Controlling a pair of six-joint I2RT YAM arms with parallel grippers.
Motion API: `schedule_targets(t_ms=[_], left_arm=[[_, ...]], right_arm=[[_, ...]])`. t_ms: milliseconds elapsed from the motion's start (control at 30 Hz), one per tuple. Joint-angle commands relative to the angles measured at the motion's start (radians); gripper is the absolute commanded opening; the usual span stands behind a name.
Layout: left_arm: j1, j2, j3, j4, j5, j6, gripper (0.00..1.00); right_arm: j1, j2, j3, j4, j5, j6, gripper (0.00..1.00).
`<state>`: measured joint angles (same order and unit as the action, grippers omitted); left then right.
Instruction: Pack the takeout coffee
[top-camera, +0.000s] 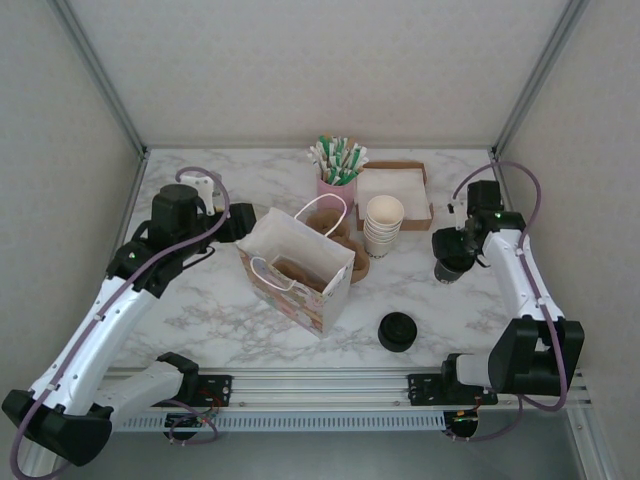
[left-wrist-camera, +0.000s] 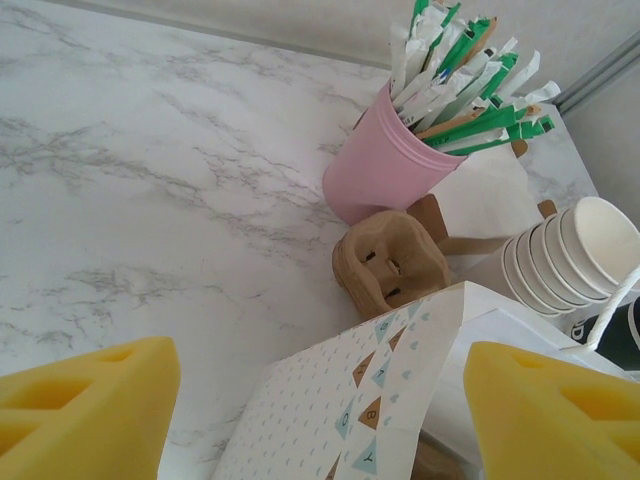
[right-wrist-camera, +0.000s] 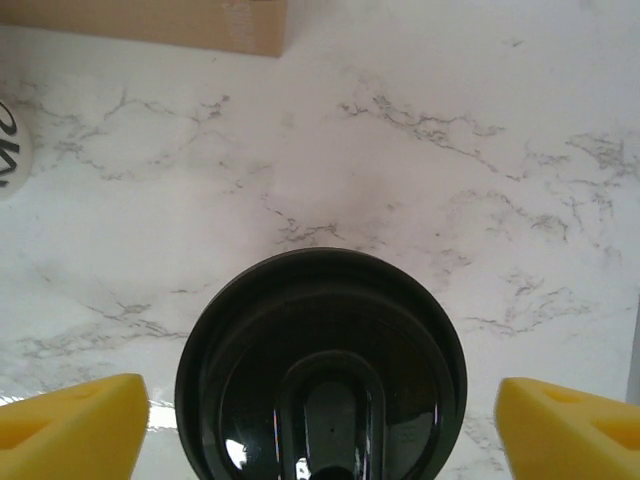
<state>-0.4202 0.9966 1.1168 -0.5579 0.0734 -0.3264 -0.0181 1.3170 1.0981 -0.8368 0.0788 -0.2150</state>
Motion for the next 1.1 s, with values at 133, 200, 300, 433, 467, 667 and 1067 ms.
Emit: schedule_targets(t_ms=[133,200,300,433,467,667,1067], left_arm=[[-0.003,0.001,0.036,0.011,0.022,-0.017,0.75],[-0.003,0.000,0.038,0.007,0.023,-0.018,0.75],[-0.003,-0.006,0.033,0.007,0.018,-0.020,0.75],[-0.003,-0.009,0.031,0.006,0.014,-0.022,0.75],[-0.003,-0.007,0.033,0.005,0.017,-0.022,0.75],[-0.003,-0.009,0.035,0.003,0.011,-0.018,0.75],[-0.003,-0.008,0.041,0.010,0.020,-0.025,0.75]], right_arm=[[-0.006,-0.014,-0.047,0.027,0.050,0.024,0.84],[-0.006,-0.013,-0.046,0.025,0.055,0.028,0.84],[-0.007,-0.013,-0.054,0.032,0.054,0.032,0.84],[-0.008,-0.002,-0.055,0.035,0.030,0.043,0.80],[-0.007,0.001,-0.056,0.033,0.029,0.046,0.80],[-0.007,0.008,-0.069,0.046,0.034,0.052,0.79],[-0.007,0.027,-0.080,0.049,0.033,0.055,0.75]])
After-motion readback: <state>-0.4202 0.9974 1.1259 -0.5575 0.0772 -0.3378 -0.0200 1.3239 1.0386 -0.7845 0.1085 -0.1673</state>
